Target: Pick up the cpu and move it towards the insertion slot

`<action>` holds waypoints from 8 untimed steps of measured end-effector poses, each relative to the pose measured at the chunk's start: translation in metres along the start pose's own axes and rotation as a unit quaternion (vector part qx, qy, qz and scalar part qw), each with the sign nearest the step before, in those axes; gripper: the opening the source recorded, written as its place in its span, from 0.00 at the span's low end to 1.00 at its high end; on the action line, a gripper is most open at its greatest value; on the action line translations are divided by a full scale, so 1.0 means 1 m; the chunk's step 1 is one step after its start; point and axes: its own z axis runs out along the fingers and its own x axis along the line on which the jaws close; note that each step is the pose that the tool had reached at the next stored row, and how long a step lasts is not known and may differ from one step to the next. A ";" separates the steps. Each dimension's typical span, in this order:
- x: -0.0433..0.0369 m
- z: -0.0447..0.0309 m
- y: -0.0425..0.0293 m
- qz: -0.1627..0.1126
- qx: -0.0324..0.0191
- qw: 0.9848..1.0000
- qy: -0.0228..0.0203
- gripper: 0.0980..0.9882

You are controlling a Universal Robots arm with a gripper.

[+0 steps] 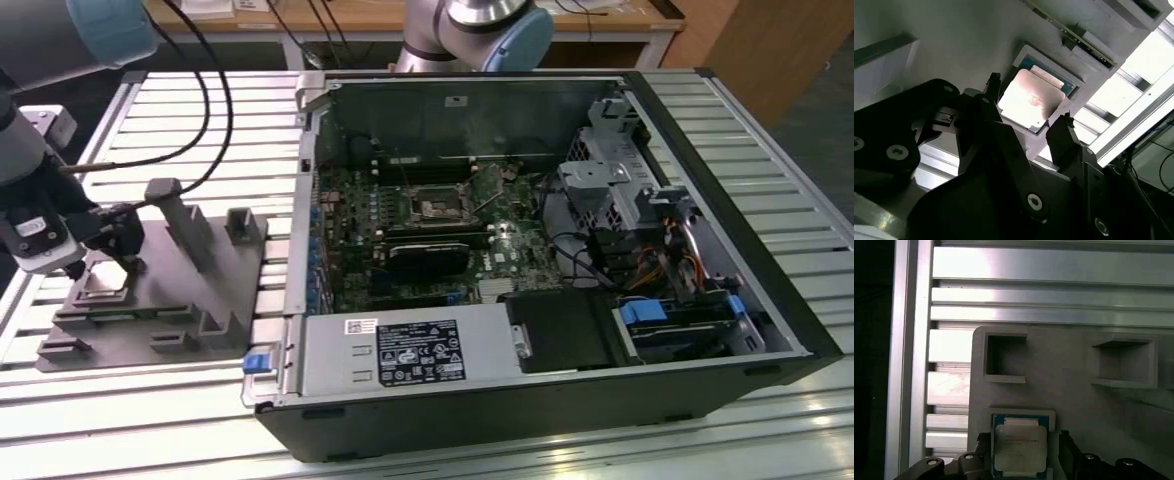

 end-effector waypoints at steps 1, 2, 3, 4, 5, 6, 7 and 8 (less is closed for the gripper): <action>0.0001 -0.0013 0.0000 0.000 0.000 1.000 0.000 0.62; 0.0001 -0.0038 0.0001 0.000 0.000 1.000 0.000 0.62; 0.0001 -0.0063 0.0003 0.000 0.000 1.000 0.000 0.62; 0.0001 -0.0087 0.0004 0.000 0.000 1.000 0.000 0.62; 0.0001 -0.0099 0.0004 0.000 0.000 1.000 0.000 0.62; 0.0000 -0.0099 0.0004 0.000 0.000 1.000 0.000 0.62; 0.0000 -0.0100 0.0004 0.000 0.000 1.000 0.000 0.62; 0.0000 -0.0103 0.0004 0.000 0.000 1.000 0.000 0.62</action>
